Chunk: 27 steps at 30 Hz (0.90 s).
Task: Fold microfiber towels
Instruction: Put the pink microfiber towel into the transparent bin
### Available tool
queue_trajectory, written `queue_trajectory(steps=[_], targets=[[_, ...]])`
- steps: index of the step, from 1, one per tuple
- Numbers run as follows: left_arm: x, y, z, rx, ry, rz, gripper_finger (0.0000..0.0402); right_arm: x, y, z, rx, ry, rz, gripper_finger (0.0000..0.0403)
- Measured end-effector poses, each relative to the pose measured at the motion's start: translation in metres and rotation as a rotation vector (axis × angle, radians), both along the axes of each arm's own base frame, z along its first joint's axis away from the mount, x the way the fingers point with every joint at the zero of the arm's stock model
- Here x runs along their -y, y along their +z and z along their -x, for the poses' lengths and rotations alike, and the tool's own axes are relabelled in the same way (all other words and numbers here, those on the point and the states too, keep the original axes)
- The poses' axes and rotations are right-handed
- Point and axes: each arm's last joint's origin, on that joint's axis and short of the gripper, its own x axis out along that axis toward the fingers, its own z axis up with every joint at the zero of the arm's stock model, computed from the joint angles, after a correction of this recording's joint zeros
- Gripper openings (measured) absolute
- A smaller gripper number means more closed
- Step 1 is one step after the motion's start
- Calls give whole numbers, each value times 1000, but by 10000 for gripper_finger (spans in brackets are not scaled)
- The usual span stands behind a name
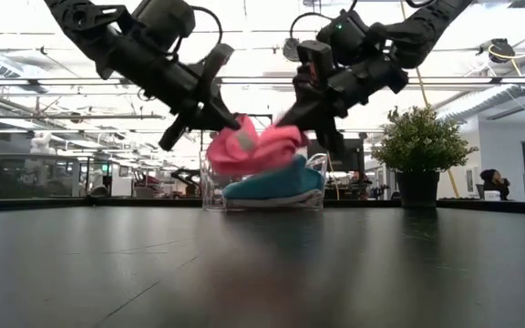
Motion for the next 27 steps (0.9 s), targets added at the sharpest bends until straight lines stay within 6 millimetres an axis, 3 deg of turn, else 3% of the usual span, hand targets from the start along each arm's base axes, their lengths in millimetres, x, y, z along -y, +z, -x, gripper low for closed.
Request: queue_trajectory(steps=[11,16,22,27], targets=[[-62,59,-1,79,65,-219,3,70,57,5,85,-100,200,0],[-87,74,-1,29,73,-252,6,101,73,16,96,-176,248,0],[-104,63,-5,-17,81,-226,9,124,66,33,25,-248,223,0],[-111,37,-12,-91,48,-160,5,132,47,34,-57,-251,186,0]])
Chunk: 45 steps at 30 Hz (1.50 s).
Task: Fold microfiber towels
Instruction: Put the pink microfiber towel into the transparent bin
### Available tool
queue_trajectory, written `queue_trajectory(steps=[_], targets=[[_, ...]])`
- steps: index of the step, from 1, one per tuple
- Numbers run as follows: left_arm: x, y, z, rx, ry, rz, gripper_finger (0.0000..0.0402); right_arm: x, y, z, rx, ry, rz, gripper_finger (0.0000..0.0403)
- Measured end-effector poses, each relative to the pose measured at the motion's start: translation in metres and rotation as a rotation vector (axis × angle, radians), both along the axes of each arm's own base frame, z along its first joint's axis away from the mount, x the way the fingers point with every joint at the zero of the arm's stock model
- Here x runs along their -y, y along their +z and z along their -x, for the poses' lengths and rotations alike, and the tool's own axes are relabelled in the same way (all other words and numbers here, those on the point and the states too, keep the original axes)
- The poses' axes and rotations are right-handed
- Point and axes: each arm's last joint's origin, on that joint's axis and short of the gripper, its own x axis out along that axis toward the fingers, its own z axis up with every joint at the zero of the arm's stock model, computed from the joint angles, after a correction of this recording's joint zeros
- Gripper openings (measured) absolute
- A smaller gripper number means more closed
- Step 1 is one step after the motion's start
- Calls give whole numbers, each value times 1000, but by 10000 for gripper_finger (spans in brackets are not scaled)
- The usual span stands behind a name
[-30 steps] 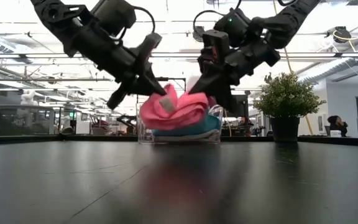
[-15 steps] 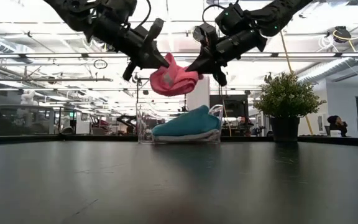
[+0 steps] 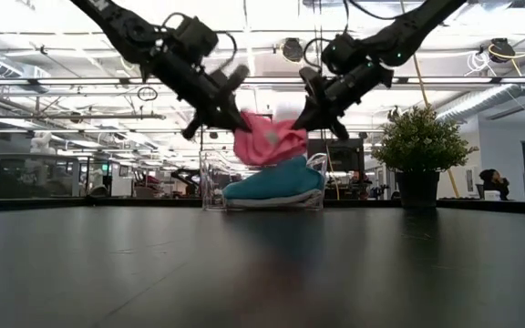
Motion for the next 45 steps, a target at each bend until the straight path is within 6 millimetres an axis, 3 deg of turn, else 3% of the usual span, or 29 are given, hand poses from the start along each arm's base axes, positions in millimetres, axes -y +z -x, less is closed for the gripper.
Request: queue_trajectory(steps=[8,13,26,30,39,45], targets=[[-14,-30,-4,-73,27,65,25,5,-30,-11,-58,8,-48,2],[-22,-32,0,-71,31,71,38,6,-39,-13,-83,16,-58,18],[-39,-34,13,-137,25,12,120,17,-39,1,-126,9,-39,107],[-43,-33,16,-137,32,7,134,21,-31,9,-116,-15,-27,124],[-40,-1,11,63,-3,-91,136,15,8,19,-8,-37,52,129],[-34,-8,2,50,-3,-120,136,0,-8,-3,-32,32,33,97]])
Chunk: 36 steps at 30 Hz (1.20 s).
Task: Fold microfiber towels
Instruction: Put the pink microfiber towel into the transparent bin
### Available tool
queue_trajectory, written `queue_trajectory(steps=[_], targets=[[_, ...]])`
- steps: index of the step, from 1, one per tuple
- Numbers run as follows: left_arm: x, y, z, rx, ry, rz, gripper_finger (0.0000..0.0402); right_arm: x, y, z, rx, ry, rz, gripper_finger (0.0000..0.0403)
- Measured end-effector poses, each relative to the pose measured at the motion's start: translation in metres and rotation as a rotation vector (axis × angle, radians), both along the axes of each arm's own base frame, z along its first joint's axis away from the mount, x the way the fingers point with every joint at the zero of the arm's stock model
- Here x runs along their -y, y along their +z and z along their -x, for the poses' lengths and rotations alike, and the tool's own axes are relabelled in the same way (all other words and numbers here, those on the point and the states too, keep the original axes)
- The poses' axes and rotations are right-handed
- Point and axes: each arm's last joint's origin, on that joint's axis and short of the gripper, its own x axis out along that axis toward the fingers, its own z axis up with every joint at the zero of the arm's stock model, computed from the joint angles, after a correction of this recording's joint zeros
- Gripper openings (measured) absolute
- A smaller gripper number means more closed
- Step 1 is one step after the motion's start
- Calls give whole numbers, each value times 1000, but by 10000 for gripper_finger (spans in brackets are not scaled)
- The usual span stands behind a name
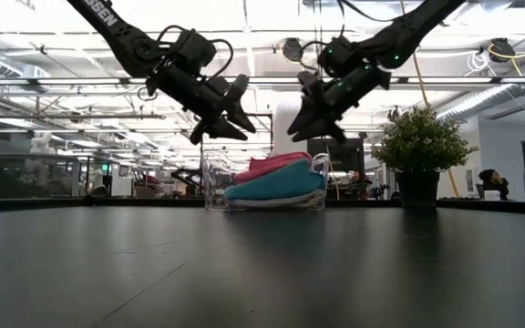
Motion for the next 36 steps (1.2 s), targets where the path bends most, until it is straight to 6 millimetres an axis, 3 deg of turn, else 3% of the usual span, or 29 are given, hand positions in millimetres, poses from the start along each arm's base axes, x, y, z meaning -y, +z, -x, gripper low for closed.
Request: queue_trajectory(steps=[6,13,30,36], targets=[[1,-1,-1,2,-11,16,136,1,-27,-14,-59,11,-17,14],[5,7,-1,56,-52,49,136,-6,-49,-19,-150,35,-86,2],[11,9,-3,96,-158,139,136,-47,-49,-34,-205,157,-147,1],[12,12,-1,104,-184,137,136,-62,-32,-37,-176,175,-58,0]])
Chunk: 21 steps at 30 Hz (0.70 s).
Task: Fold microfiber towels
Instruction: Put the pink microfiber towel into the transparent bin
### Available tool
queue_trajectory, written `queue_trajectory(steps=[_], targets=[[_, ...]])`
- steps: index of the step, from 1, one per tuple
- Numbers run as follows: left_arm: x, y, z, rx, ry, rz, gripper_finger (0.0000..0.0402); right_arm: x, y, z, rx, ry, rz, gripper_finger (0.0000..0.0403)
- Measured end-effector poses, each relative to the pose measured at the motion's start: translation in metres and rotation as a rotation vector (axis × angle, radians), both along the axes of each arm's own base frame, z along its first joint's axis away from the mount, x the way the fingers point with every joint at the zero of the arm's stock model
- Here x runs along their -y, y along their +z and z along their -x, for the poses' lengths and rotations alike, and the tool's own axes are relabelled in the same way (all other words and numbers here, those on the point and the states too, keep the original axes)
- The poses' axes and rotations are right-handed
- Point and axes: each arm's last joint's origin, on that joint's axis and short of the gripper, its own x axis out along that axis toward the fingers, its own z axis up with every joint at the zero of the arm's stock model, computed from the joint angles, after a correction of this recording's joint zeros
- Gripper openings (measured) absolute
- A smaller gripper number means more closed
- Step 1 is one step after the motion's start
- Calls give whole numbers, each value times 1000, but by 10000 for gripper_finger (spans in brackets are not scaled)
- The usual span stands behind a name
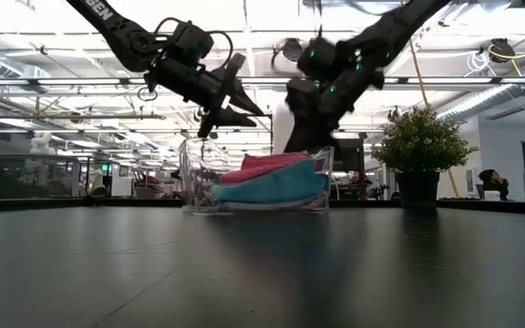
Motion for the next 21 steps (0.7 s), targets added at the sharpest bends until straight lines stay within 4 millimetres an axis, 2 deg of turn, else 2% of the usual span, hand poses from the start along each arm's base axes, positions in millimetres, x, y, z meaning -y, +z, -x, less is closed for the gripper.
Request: queue_trajectory(steps=[6,8,10,13,21], targets=[[15,18,1,44,-63,-28,136,-3,44,11,56,-12,130,0],[27,27,3,44,-105,-40,134,-5,49,18,-1,-12,175,0],[40,35,9,7,-124,-58,126,-5,49,25,-75,-24,228,0],[53,46,17,-45,-72,-131,104,-2,47,30,-113,-36,216,0],[64,71,40,-48,-12,-176,56,-12,34,22,-81,11,147,0]])
